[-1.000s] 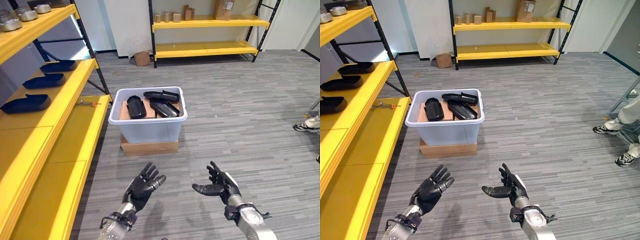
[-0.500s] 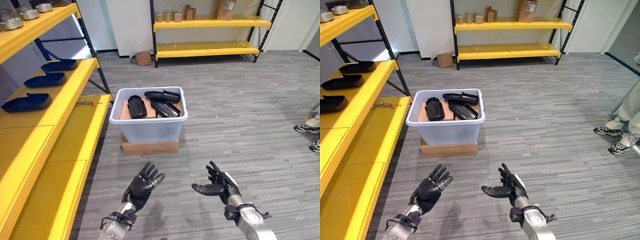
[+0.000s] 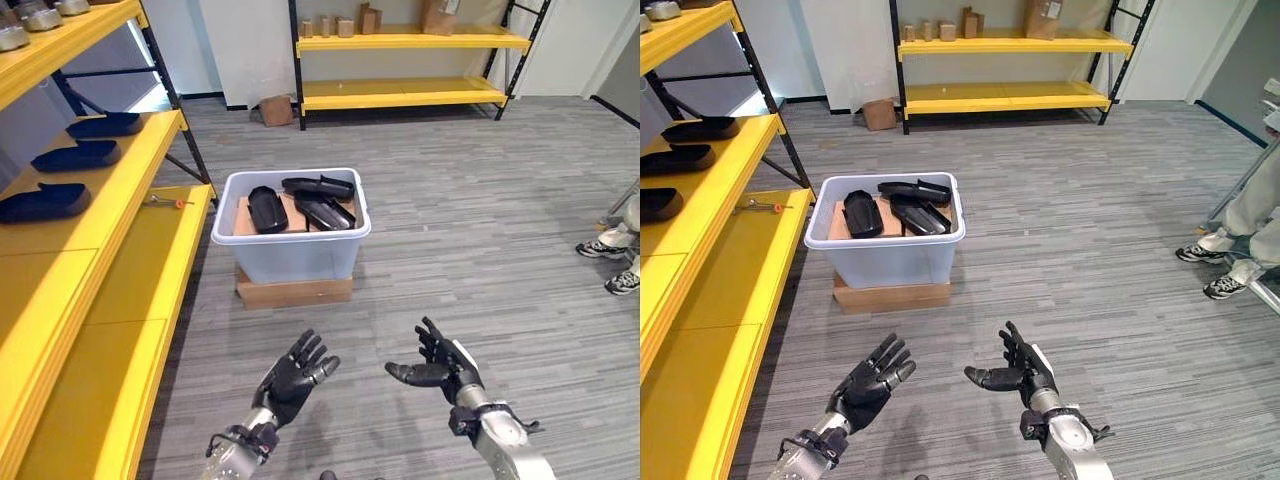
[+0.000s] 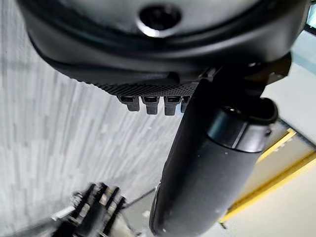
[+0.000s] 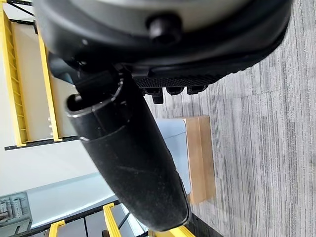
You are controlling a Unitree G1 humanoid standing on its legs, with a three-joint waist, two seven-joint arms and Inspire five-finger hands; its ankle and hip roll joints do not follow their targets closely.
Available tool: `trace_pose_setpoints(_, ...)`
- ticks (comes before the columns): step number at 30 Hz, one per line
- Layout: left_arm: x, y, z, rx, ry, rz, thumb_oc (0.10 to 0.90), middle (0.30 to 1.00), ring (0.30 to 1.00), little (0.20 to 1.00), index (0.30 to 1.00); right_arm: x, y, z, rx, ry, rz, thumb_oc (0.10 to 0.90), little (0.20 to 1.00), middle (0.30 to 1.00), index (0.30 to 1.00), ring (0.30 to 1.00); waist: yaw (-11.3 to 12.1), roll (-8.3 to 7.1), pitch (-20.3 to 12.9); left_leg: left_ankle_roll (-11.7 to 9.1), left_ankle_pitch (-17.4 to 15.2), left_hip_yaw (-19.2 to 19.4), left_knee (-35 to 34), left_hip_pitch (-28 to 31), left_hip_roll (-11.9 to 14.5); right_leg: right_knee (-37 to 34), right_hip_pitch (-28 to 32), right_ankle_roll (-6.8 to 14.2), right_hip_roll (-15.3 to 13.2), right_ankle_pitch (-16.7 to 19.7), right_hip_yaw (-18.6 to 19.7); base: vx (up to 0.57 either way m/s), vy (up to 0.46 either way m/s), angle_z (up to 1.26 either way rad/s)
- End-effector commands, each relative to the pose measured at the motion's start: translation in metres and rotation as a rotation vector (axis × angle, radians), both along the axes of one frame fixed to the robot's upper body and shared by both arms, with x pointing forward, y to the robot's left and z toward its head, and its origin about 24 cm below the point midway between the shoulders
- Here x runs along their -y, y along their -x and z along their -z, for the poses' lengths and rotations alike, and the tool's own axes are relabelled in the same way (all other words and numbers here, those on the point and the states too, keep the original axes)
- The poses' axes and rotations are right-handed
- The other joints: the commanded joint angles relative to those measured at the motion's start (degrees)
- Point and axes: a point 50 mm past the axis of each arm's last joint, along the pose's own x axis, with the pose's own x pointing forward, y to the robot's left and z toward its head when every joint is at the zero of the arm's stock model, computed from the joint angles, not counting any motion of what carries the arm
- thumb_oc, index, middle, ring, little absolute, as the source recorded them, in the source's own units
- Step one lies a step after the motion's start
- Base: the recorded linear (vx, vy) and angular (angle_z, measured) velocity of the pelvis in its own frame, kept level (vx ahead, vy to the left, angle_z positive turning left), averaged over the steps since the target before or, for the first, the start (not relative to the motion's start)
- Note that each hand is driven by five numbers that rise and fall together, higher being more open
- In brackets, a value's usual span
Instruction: Move parts from the plastic box to the shelf.
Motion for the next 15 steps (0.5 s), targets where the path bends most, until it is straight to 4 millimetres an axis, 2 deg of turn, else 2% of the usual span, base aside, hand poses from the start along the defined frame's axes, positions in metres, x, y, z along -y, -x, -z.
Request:
trace_pose_setpoints(1, -0.009, -0.030, -0.039, 0.243, -0.056, -0.081, 0.900, 1.000, 1.000, 1.000, 1.000, -0.011, -0.026, -0.058, 0.331, -0.060, -0.024, 0.900, 1.000, 1.000, 1.000, 1.000, 0.0, -1.73, -2.9, -0.4, 0.1, 0.9, 2.5, 0.6, 2.6, 7.5, -3.7, 5.1, -8.1, 16.1, 2.2, 0.02, 0.076, 0.13)
trace_pose_setpoints(4, -0.020, -0.034, -0.050, 0.276, -0.102, -0.225, 0.900, 1.000, 1.000, 1.000, 1.000, -0.011, -0.024, -0.063, 0.362, -0.060, -0.024, 0.900, 1.000, 1.000, 1.000, 1.000, -0.8, -1.97, -2.1, -0.7, -0.6, -0.6, 2.2, 1.8, 2.0, 6.4, -7.2, 5.5, -5.8, 17.4, 3.1, 0.07, -0.002, 0.19)
trace_pose_setpoints(6, -0.024, -0.037, -0.057, 0.291, -0.114, -0.290, 0.900, 1.000, 1.000, 1.000, 1.000, -0.012, -0.025, -0.070, 0.394, -0.055, -0.024, 0.900, 1.000, 1.000, 1.000, 1.000, -1.4, -3.24, -1.7, -1.0, -2.2, -1.8, 2.3, 3.1, 0.8, -1.6, -8.6, 6.0, -4.6, 18.4, 2.9, 0.20, -0.078, 0.27)
trace_pose_setpoints(9, -0.024, -0.034, -0.059, 0.287, -0.131, -0.328, 0.900, 1.000, 1.000, 1.000, 1.000, -0.015, -0.029, -0.077, 0.430, -0.056, -0.028, 0.900, 1.000, 1.000, 1.000, 1.000, -1.5, -4.22, -1.1, -1.3, -4.7, -3.2, 1.7, 5.5, -0.3, -8.5, -10.0, 7.0, -4.5, 21.1, 1.7, 0.22, -0.091, 0.36)
trace_pose_setpoints(12, -0.024, -0.030, -0.057, 0.275, -0.139, -0.333, 0.900, 1.000, 1.000, 1.000, 1.000, -0.016, -0.029, -0.082, 0.449, -0.055, -0.023, 0.900, 1.000, 1.000, 1.000, 1.000, -1.6, -4.66, -1.0, -1.4, -6.1, -4.4, 1.1, 7.2, -0.9, -12.3, -11.1, 7.5, -4.3, 22.9, 2.0, 0.22, -0.087, 0.37)
trace_pose_setpoints(15, -0.021, -0.025, -0.053, 0.272, -0.146, -0.303, 0.900, 1.000, 1.000, 1.000, 1.000, -0.012, -0.025, -0.082, 0.453, -0.053, 0.006, 0.900, 1.000, 1.000, 1.000, 1.000, -2.1, -4.84, -1.6, -1.3, -6.7, -6.4, 1.4, 7.6, -0.7, -15.4, -9.3, 6.8, -3.6, 20.9, 3.7, 0.29, -0.118, 0.48)
